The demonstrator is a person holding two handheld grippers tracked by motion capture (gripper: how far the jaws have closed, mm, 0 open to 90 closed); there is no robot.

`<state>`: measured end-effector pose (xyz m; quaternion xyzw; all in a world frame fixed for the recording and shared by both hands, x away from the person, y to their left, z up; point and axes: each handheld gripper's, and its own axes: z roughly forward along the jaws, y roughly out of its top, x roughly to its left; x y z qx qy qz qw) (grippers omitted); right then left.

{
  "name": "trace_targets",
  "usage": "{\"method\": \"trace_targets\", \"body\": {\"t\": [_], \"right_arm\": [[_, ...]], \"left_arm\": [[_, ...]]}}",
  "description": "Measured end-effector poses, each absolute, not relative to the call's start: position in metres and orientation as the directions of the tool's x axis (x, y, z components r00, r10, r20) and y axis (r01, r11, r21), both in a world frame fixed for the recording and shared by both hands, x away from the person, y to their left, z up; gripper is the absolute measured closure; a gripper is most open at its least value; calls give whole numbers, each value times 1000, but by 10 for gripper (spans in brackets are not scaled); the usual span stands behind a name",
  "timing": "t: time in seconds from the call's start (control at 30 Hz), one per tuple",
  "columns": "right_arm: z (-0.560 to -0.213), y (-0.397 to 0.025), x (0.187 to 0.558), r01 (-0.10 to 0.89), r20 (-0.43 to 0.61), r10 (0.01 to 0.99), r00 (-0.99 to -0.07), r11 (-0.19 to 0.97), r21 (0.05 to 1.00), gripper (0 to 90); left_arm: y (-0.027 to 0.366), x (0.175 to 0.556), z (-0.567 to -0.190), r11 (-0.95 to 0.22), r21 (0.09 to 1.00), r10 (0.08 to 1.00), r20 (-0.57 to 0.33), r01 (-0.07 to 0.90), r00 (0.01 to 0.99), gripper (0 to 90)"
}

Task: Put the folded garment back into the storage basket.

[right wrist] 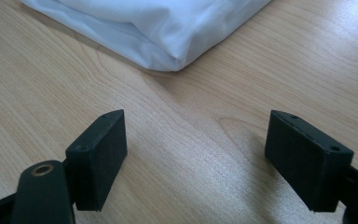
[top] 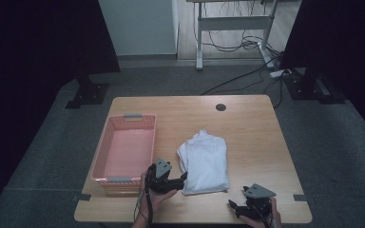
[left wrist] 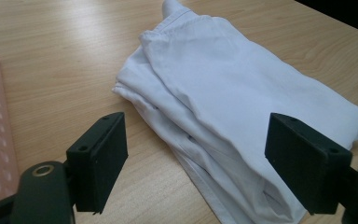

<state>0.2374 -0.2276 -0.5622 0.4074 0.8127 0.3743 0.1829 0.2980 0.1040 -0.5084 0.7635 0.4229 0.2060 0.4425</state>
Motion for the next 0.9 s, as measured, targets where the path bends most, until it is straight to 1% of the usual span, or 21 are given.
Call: {"method": "trace_targets", "body": {"t": [0.13,0.9], "right_arm": [[-562,-228,237,525,8,799,-601,387,758,207],[-562,-228,237,524,10,798,-603,387,759,204]], "left_arm": [[103,302,-508,-260,848,826,-51,461,561,201],[97,320,-509,-231,852,830,-79,469,553,194]]}}
